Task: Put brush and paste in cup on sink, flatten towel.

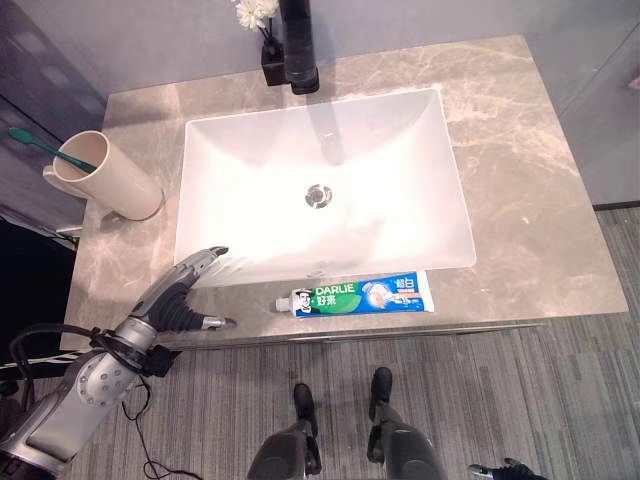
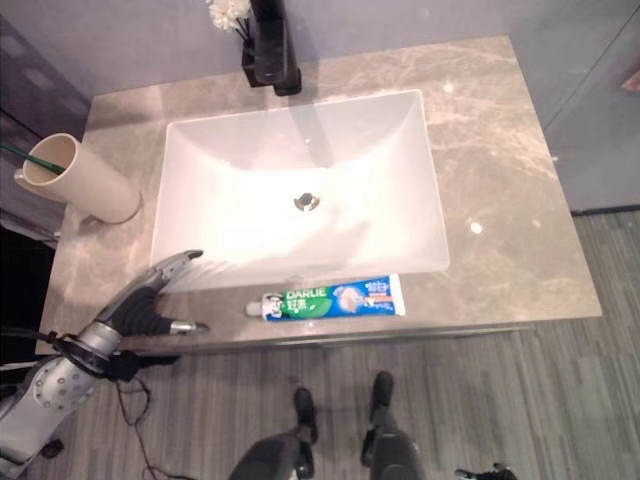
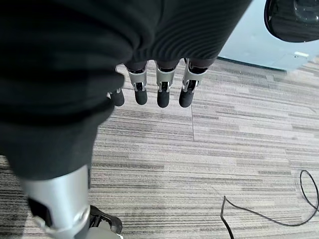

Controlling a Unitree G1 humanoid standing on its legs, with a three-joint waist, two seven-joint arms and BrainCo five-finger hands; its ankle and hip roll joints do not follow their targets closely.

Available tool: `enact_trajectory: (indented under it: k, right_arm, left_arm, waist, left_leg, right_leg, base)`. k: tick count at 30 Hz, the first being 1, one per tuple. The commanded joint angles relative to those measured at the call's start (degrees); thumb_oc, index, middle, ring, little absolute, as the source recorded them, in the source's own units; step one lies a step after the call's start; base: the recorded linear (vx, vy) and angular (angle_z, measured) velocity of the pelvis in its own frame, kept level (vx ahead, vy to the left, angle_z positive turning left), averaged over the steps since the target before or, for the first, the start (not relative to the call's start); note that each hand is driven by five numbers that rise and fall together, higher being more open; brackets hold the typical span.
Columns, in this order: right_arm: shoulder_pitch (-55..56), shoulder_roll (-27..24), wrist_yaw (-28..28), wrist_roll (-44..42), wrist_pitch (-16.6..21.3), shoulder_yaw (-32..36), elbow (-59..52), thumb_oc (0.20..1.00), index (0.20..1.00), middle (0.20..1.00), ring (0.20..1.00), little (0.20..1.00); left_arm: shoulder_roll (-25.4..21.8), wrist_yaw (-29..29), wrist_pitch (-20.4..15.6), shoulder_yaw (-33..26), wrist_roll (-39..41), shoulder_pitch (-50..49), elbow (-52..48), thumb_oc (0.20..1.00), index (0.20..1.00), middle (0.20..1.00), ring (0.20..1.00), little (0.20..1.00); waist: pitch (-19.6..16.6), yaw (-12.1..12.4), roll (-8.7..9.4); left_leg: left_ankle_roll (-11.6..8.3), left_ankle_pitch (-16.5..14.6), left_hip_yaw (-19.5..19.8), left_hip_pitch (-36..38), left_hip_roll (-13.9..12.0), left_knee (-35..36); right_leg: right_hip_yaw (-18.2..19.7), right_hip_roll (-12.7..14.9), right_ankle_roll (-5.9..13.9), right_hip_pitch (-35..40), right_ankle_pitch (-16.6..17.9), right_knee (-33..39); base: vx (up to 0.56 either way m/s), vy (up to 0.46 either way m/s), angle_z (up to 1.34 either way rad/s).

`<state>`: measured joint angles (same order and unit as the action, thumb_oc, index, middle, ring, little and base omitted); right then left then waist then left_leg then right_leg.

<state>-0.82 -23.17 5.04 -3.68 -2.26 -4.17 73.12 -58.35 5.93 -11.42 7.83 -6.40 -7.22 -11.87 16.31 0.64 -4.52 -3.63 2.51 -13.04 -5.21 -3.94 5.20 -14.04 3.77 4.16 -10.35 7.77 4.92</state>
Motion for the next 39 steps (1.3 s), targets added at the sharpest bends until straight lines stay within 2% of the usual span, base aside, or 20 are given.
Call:
enact_trajectory:
  k: [1, 21, 22, 23, 24, 29, 39]
  right_arm:
    - [0.31, 0.69, 1.86, -1.03, 0.16, -2.11, 1.18, 1.0, 1.0, 1.0, 1.0, 1.0]
    - [0.09, 2.05, 3.52, -1.82, 0.49, -2.65, 1.57, 1.0, 1.0, 1.0, 1.0, 1.0]
    - [0.02, 2.15, 3.63, -1.9, 0.45, -2.64, 1.65, 1.0, 1.0, 1.0, 1.0, 1.0]
    - [-0.03, 2.28, 3.82, -2.04, 0.46, -2.61, 1.73, 1.0, 1.0, 1.0, 1.0, 1.0]
    - [-0.16, 2.53, 3.99, -2.28, 0.47, -2.51, 1.83, 1.0, 1.0, 1.0, 1.0, 1.0]
    - [-0.25, 3.03, 4.04, -2.68, 0.25, -2.59, 2.22, 1.0, 1.0, 1.0, 1.0, 1.0]
    - [0.78, 3.28, 3.26, -3.27, -0.15, -1.55, 2.78, 1.0, 1.0, 1.0, 1.0, 1.0]
  left_arm:
    - [-1.43, 1.03, -0.1, 0.18, -2.54, 1.1, 1.58, 0.2, 0.2, 0.2, 0.2, 0.2]
    - [5.07, 5.42, 0.4, 1.74, -4.26, 4.24, 3.58, 0.2, 0.2, 0.2, 0.2, 0.2]
    - [5.24, 5.74, 0.37, 1.65, -4.32, 4.39, 3.65, 0.558, 0.558, 0.558, 0.558, 0.558]
    - [5.44, 6.06, 0.34, 1.56, -4.44, 4.61, 3.72, 0.755, 0.755, 0.755, 0.755, 0.755]
    - [5.74, 6.56, 0.32, 1.3, -4.54, 5.02, 3.52, 1.0, 1.0, 1.0, 1.0, 1.0]
    - [6.35, 7.01, 0.06, 1.36, -3.94, 5.62, 2.99, 1.0, 1.0, 1.0, 1.0, 1.0]
    - [5.97, 4.41, -0.42, 3.63, -2.69, 7.2, -0.66, 1.0, 1.0, 1.0, 1.0, 1.0]
  waist:
    - [-1.84, -0.85, 1.45]
    - [-4.52, -1.05, 1.79]
    - [-4.66, -1.01, 1.88]
    - [-4.79, -0.99, 1.96]
    - [-5.08, -0.96, 2.08]
    - [-5.8, -0.97, 2.2]
    - [-7.23, -1.87, 2.08]
  left_leg:
    - [-3.32, 4.67, 1.53, -4.7, -1.53, -0.2]
    - [-4.18, 3.94, 1.78, -2.79, -2.24, -0.2]
    - [-4.31, 4.04, 1.92, -2.93, -2.3, -0.2]
    - [-4.44, 4.17, 2.08, -3.07, -2.32, -0.2]
    - [-4.59, 4.25, 2.38, -3.35, -2.4, -0.2]
    - [-4.69, 4.15, 2.72, -3.1, -2.51, -0.2]
    - [-4.87, 3.29, 2.34, -0.93, -2.89, -0.2]
  right_leg:
    - [2.51, 3.12, 5.48, 3.3, -4.82, -1.82]
    - [1.21, 2.69, 5.22, 6.49, -5.67, -0.74]
    - [1.06, 2.7, 5.26, 6.57, -5.56, -0.65]
    - [0.91, 2.73, 5.29, 6.59, -5.45, -0.59]
    - [0.68, 2.78, 5.34, 6.57, -5.3, -0.49]
    - [0.47, 2.66, 5.3, 6.96, -5.35, -0.46]
    - [0.76, 2.23, 5.01, 8.88, -6.63, -0.81]
  base:
    - [0.04, -0.016, -0.01]
    - [0.04, -0.011, 0.0]
    - [0.0, 0.0, 0.0]
    - [0.01, -0.031, 0.06]
    - [0.0, -0.021, 0.08]
    - [0.02, -0.018, 0.05]
    - [0.02, -0.004, 0.0]
